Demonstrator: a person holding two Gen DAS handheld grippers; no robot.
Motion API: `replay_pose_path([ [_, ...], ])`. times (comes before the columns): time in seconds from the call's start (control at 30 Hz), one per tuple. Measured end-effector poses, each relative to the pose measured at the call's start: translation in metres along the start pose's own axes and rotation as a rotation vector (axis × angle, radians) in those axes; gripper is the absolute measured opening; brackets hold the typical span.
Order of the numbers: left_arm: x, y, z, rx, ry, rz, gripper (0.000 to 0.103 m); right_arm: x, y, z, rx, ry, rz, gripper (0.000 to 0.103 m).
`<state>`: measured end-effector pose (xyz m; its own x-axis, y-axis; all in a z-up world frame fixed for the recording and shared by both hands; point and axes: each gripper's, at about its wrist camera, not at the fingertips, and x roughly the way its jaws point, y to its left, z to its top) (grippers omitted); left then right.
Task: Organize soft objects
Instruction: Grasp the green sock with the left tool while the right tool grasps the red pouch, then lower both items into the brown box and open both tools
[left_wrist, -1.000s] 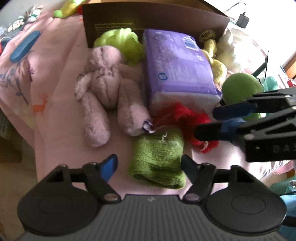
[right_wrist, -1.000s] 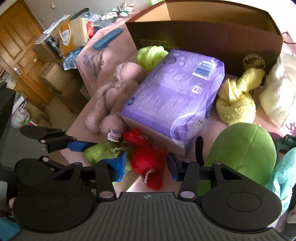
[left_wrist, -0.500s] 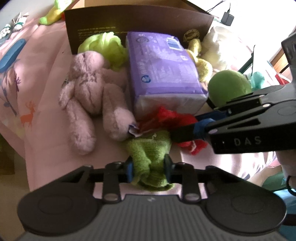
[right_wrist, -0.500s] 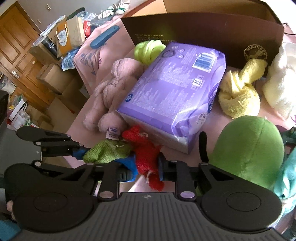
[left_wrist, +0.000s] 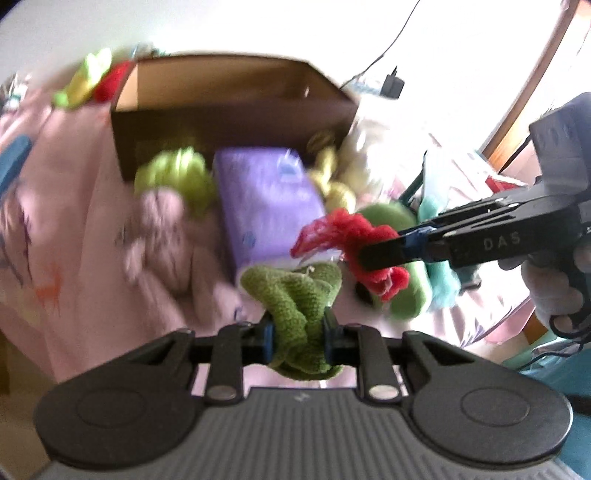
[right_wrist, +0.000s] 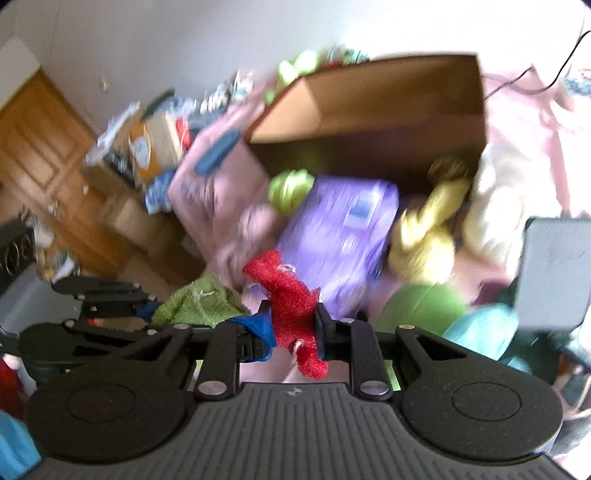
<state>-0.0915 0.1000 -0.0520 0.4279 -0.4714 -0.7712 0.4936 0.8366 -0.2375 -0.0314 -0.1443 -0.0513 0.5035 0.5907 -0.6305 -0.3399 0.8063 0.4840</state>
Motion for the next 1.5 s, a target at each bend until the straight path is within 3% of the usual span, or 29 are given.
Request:
replay_pose_path([
  [0.23, -0.007, 0.001, 0.065, 0.053, -0.114, -0.004, 0.021, -0.024, -0.008, 0.064, 0.018, -0.16, -0.017, 0.003],
  [0.43, -0.004, 0.017, 0.143, 0.104, -0.23, 0.062, 0.021, -0.021, -0.017, 0.121, 0.048, -0.255, -0.03, 0.003],
  [0.73, 0.053, 0.06, 0.239, 0.088, -0.206, 0.196, 0.021, 0.045, -0.053, 0.177, 0.125, -0.239, -0.126, 0.004],
  [0.93, 0.113, 0.091, 0.258, 0.045, -0.121, 0.273, 0.021, 0.097, -0.081, 0.19, 0.219, -0.192, -0.15, 0.004],
  [1.17, 0.156, 0.116, 0.267, -0.022, -0.084, 0.29, 0.025, 0.147, -0.101, 0.196, 0.26, -0.204, -0.169, 0.012],
  [1.27, 0.166, 0.123, 0.271, -0.027, -0.092, 0.328, 0.034, 0.163, -0.107, 0.199, 0.245, -0.169, -0.207, 0.014],
  [1.33, 0.174, 0.129, 0.272, -0.033, -0.091, 0.354, 0.054, 0.17, -0.115, 0.201, 0.285, -0.143, -0.192, 0.014],
  [1.4, 0.18, 0.136, 0.271, -0.043, -0.083, 0.352, 0.06, 0.176, -0.118, 0.205, 0.301, -0.088, -0.212, 0.015],
  [1.5, 0.19, 0.142, 0.27, -0.063, -0.05, 0.363, 0.065, 0.168, -0.121, 0.2, 0.323, -0.141, -0.172, 0.015],
])
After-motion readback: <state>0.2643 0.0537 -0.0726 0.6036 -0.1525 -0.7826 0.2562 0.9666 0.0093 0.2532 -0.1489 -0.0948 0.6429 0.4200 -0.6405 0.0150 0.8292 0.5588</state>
